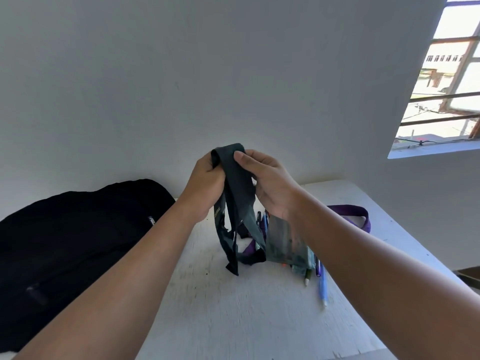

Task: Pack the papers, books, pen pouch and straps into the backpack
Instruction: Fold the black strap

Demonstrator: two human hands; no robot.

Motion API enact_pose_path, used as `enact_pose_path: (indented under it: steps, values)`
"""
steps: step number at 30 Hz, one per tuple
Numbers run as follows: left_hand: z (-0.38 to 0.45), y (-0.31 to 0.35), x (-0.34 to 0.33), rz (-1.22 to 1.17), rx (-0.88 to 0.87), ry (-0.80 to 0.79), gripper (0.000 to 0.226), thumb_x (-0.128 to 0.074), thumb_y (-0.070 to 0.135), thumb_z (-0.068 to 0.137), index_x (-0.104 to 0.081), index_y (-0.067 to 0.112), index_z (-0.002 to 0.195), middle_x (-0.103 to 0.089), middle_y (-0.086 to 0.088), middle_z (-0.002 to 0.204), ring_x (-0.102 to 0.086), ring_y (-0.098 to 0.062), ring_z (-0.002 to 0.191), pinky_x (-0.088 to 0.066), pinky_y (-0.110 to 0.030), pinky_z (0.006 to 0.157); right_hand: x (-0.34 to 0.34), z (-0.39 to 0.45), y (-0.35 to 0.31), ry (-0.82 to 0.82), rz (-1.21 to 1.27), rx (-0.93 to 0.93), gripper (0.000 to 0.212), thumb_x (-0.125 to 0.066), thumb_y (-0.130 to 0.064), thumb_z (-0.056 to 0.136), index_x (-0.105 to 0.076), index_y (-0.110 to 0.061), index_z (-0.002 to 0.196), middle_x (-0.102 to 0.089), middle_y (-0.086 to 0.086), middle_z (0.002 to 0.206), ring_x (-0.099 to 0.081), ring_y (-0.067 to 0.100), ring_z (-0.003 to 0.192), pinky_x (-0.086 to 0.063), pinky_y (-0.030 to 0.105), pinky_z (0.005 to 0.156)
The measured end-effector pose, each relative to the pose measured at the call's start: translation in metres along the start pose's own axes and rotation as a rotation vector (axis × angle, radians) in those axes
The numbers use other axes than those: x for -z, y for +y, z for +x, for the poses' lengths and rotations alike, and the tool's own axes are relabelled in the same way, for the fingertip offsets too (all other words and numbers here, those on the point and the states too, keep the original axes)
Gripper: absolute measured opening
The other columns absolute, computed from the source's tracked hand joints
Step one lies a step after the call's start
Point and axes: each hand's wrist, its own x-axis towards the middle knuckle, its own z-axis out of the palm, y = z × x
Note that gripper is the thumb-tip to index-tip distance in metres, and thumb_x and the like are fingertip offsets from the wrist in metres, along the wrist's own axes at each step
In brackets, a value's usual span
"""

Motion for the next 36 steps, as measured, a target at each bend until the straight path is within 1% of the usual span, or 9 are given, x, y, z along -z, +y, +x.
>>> enact_pose_path:
  steps: [9,13,17,20,23,27,31,33,36]
  values:
    - [-0.001,0.004,0.003,-0.108,0.064,-0.091,0.022,-0.055,0.009,0.101,-0.073,0.011,0.115,-0.074,-0.017,0.11,-0.071,-0.034,0.106,-0.059,-0.043,0.088,-0.002,-0.003,-0.001,0.121,0.042,0.047,0.018,-0.069,-0.017,0.1,-0.067,-0.008,0.116,-0.075,0.009,0.098,-0.073,0.014,0.08,-0.059,0.027,0.066]
    - [-0.002,0.003,0.01,-0.136,0.11,-0.231,0.039,-0.044,-0.009,0.093,-0.069,0.006,0.118,-0.071,-0.017,0.109,-0.068,-0.031,0.105,-0.053,-0.051,0.102,-0.001,-0.003,-0.003,0.147,0.092,0.02,0.03,-0.069,-0.019,0.101,-0.066,0.0,0.124,-0.075,0.009,0.099,-0.073,0.017,0.082,-0.059,0.029,0.067]
    - [-0.007,0.005,0.01,-0.356,0.177,-0.298,0.034,-0.044,0.018,0.102,-0.065,0.009,0.127,-0.069,-0.015,0.119,-0.065,-0.028,0.112,-0.05,-0.048,0.102,-0.005,-0.001,-0.005,0.174,0.123,-0.005,0.03,-0.075,-0.021,0.096,-0.069,-0.002,0.119,-0.075,0.011,0.096,-0.073,0.018,0.08,-0.06,0.03,0.068]
    - [-0.003,0.002,-0.001,-0.256,0.177,-0.212,0.044,-0.054,0.04,0.104,-0.063,0.008,0.132,-0.068,-0.015,0.128,-0.066,-0.028,0.12,-0.049,-0.048,0.106,-0.011,0.003,0.0,0.232,0.126,-0.021,0.02,-0.08,-0.021,0.092,-0.071,-0.008,0.104,-0.076,0.011,0.092,-0.075,0.022,0.082,-0.063,0.035,0.07]
    - [-0.002,0.001,-0.009,-0.327,0.213,-0.091,0.036,-0.053,0.036,0.106,-0.065,0.013,0.131,-0.071,-0.009,0.126,-0.067,-0.024,0.119,-0.047,-0.048,0.11,-0.012,0.005,0.005,0.308,0.083,-0.021,0.025,-0.085,-0.023,0.088,-0.064,-0.014,0.098,-0.078,0.004,0.084,-0.076,0.016,0.075,-0.061,0.03,0.062]
    - [-0.005,0.0,-0.016,-0.39,0.241,0.02,0.035,-0.052,0.036,0.106,-0.07,0.01,0.119,-0.075,-0.011,0.117,-0.071,-0.027,0.111,-0.051,-0.052,0.105,-0.011,0.005,0.01,0.298,0.05,-0.008,0.035,-0.087,-0.027,0.086,-0.058,-0.014,0.1,-0.079,0.003,0.101,-0.078,0.012,0.079,-0.059,0.024,0.062]
    - [0.0,0.009,-0.018,-0.497,0.176,0.117,0.033,-0.047,0.035,0.107,-0.063,0.006,0.106,-0.076,-0.011,0.113,-0.074,-0.025,0.101,-0.06,-0.044,0.089,-0.006,0.004,0.011,0.23,-0.049,-0.034,0.038,-0.085,-0.033,0.087,-0.056,-0.015,0.103,-0.08,0.012,0.099,-0.078,0.024,0.085,-0.061,0.034,0.067]
    - [0.006,0.018,-0.012,-0.524,0.141,0.139,0.028,-0.044,0.033,0.108,-0.059,0.01,0.101,-0.076,-0.009,0.099,-0.073,-0.023,0.088,-0.06,-0.038,0.078,-0.002,0.001,0.013,0.167,-0.072,-0.066,0.039,-0.084,-0.031,0.088,-0.055,-0.014,0.108,-0.08,0.015,0.098,-0.078,0.028,0.085,-0.061,0.036,0.067]
    - [0.012,0.03,-0.008,-0.577,0.156,0.08,0.028,-0.046,0.032,0.106,-0.058,0.013,0.089,-0.056,-0.003,0.071,-0.058,-0.023,0.065,-0.051,-0.039,0.074,-0.002,0.003,0.016,0.101,-0.122,-0.076,0.046,-0.086,-0.031,0.086,-0.061,-0.013,0.121,-0.076,0.021,0.112,-0.077,0.035,0.1,-0.063,0.051,0.088]
